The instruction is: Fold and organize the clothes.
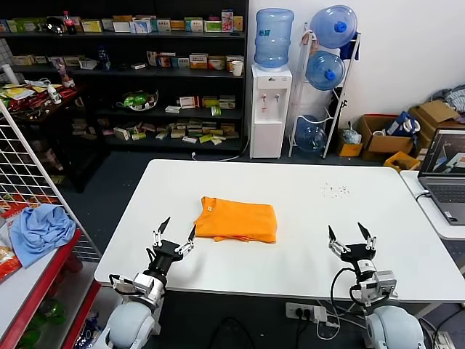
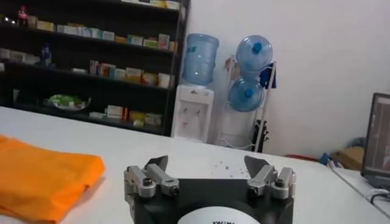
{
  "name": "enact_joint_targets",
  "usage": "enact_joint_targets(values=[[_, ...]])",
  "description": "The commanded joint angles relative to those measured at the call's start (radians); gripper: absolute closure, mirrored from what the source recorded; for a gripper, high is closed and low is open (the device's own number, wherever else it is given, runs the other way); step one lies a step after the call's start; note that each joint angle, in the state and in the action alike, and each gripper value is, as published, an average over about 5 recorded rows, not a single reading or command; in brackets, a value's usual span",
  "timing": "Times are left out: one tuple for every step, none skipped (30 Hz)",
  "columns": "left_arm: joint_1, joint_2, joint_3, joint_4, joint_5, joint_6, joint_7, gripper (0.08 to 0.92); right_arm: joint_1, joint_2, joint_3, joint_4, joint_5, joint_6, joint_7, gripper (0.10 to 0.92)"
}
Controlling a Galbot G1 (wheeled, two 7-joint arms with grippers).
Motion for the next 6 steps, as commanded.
enact_joint_targets(values=[[0.025, -0.020, -0.050, -0.026, 0.016, 0.081, 0.016, 0.177, -0.002, 0.040, 0.024, 0.010, -0.076, -0.006, -0.059, 0.203], [0.024, -0.026, -0.052, -0.027, 0.016, 0.084, 0.016, 0.177, -0.001, 0.043, 0.026, 0.010, -0.083, -0.005, -0.060, 0.203], [0.022, -0.031, -0.052, -0.028, 0.015, 0.085, 0.016, 0.177, 0.002, 0.047, 0.028, 0.009, -0.090, -0.002, -0.059, 0.203], [0.020, -0.038, -0.052, -0.027, 0.015, 0.085, 0.015, 0.177, 0.004, 0.051, 0.030, 0.008, -0.097, 0.001, -0.056, 0.203], [0.019, -0.041, -0.053, -0.027, 0.015, 0.085, 0.015, 0.177, 0.005, 0.053, 0.031, 0.008, -0.101, 0.003, -0.054, 0.203], [0.019, -0.045, -0.052, -0.027, 0.015, 0.085, 0.015, 0.177, 0.007, 0.056, 0.032, 0.007, -0.105, 0.006, -0.051, 0.203]])
